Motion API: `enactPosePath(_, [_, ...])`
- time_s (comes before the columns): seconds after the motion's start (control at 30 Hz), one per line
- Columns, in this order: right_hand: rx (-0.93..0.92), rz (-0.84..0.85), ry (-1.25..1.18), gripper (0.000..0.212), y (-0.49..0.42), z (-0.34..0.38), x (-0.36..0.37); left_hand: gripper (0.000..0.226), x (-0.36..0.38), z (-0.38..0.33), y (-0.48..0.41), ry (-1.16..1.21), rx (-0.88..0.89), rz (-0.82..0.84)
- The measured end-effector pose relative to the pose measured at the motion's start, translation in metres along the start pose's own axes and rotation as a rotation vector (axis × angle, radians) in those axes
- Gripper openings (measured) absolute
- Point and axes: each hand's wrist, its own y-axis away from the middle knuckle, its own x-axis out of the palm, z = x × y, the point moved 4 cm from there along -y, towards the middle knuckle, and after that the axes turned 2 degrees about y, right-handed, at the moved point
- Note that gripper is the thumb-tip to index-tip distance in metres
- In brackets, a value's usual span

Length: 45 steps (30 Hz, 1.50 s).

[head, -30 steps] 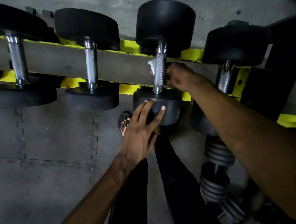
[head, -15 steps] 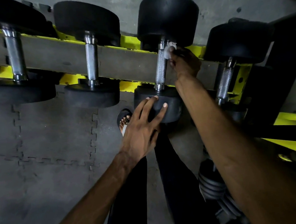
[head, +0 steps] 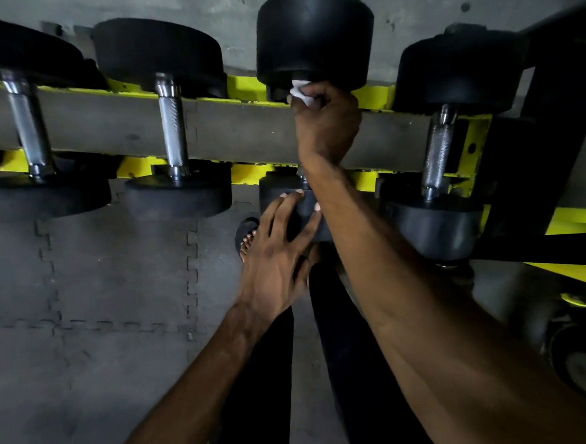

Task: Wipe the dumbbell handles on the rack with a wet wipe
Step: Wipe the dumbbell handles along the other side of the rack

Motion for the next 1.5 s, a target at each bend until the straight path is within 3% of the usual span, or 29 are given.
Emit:
enactPosePath(0.13, [0.068, -0.015, -0.321, 0.018, -0.009, -0.012, -0.01, 0.067, -0.001, -0.002, 0.0, 0.005, -0.013, -0.015])
enactPosePath(0.23, [0.13, 0.001, -0.331, 0.018, -0.021, -0.023, -0.015, 0.068, 0.0, -0.004, 0.0, 0.015, -0.014, -0.039])
enactPosePath(0.4, [0.403, 0.315, -0.2, 0.011, -0.035, -0.036, 0.001, 0.074, 0.004, -0.003, 0.001, 0.031, -0.03, -0.031])
enactPosePath(0.5, [0.655, 0.445, -0.323, 0.017, -0.034, -0.028, 0.0, 0.078, 0.004, -0.004, 0.001, 0.036, -0.029, -0.022])
enactPosePath(0.6, [0.674, 0.502, -0.353, 0.015, -0.031, -0.027, -0.005, 0.073, 0.004, -0.006, 0.001, 0.032, -0.035, -0.033])
enactPosePath(0.67, [0.612, 0.606, -0.298, 0.018, -0.027, -0.034, -0.012, 0.071, 0.006, -0.006, 0.001, 0.04, -0.048, -0.038])
enactPosePath(0.8, [0.415, 0.924, 0.057, 0.029, -0.012, -0.048, -0.021, 0.074, 0.009, -0.007, 0.002, 0.048, -0.054, -0.052])
enactPosePath(0.87, [0.301, 0.991, 0.236, 0.031, -0.011, -0.044, -0.025, 0.076, 0.009, -0.007, 0.002, 0.055, -0.048, -0.065])
enactPosePath(1.0, [0.182, 0.968, 0.357, 0.022, -0.014, -0.034, -0.035, 0.081, 0.009, -0.008, 0.002, 0.051, -0.047, -0.054])
enactPosePath(1.1, [0.081, 0.814, 0.389, 0.008, -0.015, -0.041, -0.047, 0.075, 0.009, -0.008, 0.001, 0.055, -0.052, -0.054])
enactPosePath(1.3, [-0.169, 0.561, 0.44, 0.029, -0.001, -0.034, -0.061, 0.072, 0.008, -0.011, 0.001, 0.072, -0.057, -0.079])
enactPosePath(1.4, [-0.336, 0.557, 0.404, 0.029, 0.005, -0.03, -0.062, 0.072, 0.009, -0.011, 0.001, 0.073, -0.051, -0.08])
enactPosePath(1.5, [-0.652, 0.665, 0.525, 0.021, 0.014, -0.01, -0.059, 0.07, 0.009, -0.01, 0.001, 0.073, -0.049, -0.089])
